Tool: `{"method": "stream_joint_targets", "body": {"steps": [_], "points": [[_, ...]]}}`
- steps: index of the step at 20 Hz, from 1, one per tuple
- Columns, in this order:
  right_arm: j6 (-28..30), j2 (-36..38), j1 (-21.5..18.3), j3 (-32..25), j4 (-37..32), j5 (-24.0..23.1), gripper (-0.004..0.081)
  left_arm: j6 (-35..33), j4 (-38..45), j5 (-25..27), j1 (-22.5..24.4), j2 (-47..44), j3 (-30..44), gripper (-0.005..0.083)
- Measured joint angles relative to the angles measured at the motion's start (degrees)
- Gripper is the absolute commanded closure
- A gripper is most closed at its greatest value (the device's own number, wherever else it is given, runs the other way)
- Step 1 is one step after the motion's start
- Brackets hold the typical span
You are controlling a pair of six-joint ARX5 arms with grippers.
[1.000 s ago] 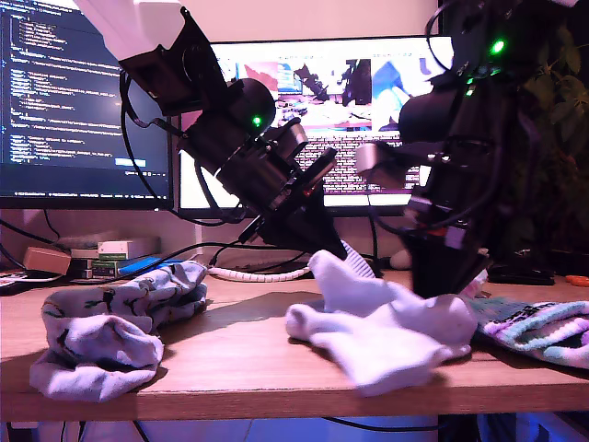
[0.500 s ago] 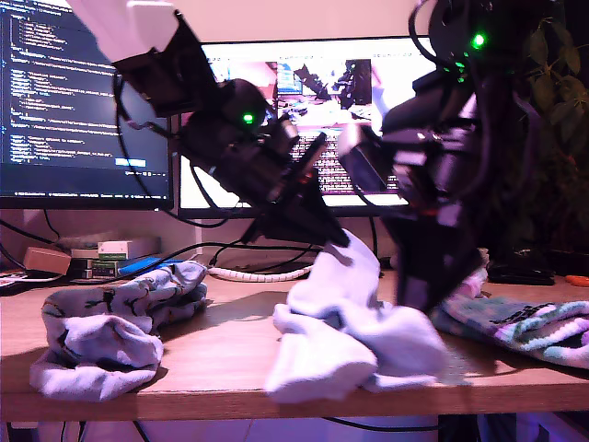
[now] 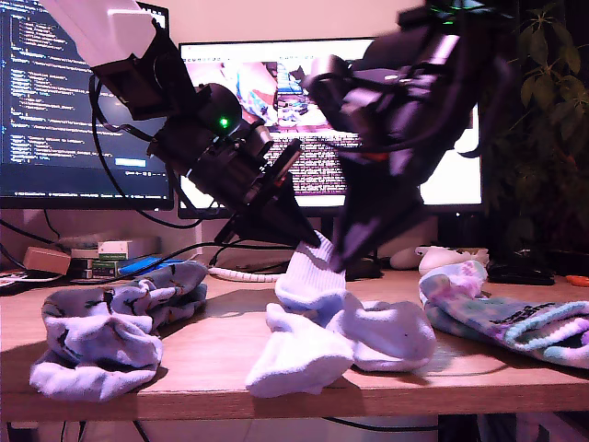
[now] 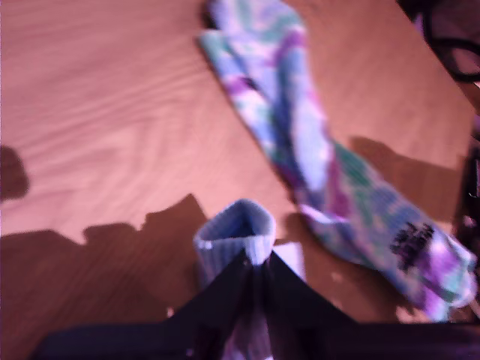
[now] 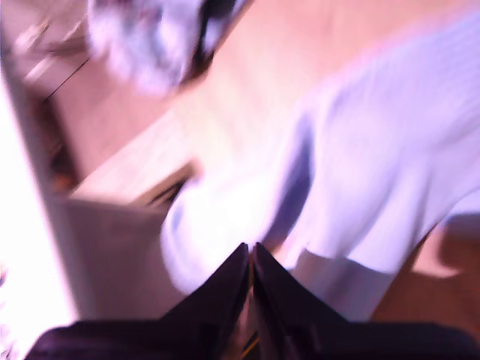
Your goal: Pair up the socks based on colour and pattern, by placing them on top of one another
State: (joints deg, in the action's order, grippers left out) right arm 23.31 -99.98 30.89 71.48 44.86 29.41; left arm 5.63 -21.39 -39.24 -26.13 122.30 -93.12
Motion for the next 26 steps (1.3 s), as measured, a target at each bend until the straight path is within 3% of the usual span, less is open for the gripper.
{"method": "stream_joint_targets", "body": {"steps": [2, 5, 6, 9, 11, 14, 18, 21, 23, 26], "points": [[-0.8, 0.0, 0.1, 0.0, -1.4, 0.0, 0.0783, -0.1, 0.0, 0.1, -0.5, 0.0, 0.0, 0.0415], [-1.0, 0.0, 0.0, 0.0, -1.6, -1.4, 0.0783, -0.5, 1.3, -0.3, -1.0, 0.0, 0.0, 0.0436], [-1.3, 0.0, -0.1, 0.0, -1.6, -1.5, 0.0783, -0.5, 1.5, -0.8, -1.0, 0.0, 0.0, 0.0496], [-2.3, 0.0, 0.0, 0.0, -1.7, -1.5, 0.0783, -0.6, -0.2, -5.3, -0.2, 0.0, -1.8, 0.0798], [-2.9, 0.5, 0.0, 0.0, -2.7, -1.9, 0.0783, -0.7, -1.1, -6.5, 0.8, 0.0, -4.4, 0.0793], [-5.5, 4.0, -0.1, 0.0, -6.2, -6.9, 0.0783, -1.8, -3.8, -2.8, 1.9, -0.8, -5.2, 0.0793], [-13.7, 10.7, -0.2, 0.0, -12.9, -20.0, 0.0783, -9.2, -12.2, 8.9, 1.6, -4.0, -4.9, 0.0793], [-16.6, 14.6, -0.8, -0.7, -19.6, -28.2, 0.0783, -9.6, -12.0, 12.9, 1.1, -8.6, -4.4, 0.0793], [-17.5, 18.1, -1.5, -3.5, -24.5, -30.9, 0.0783, -9.7, -11.3, 15.4, 1.1, -11.9, -3.6, 0.0793], [-19.6, 23.0, -4.4, -10.1, -34.4, -31.2, 0.0783, -9.9, -8.3, 19.7, 0.8, -17.6, 2.8, 0.0793]]}}
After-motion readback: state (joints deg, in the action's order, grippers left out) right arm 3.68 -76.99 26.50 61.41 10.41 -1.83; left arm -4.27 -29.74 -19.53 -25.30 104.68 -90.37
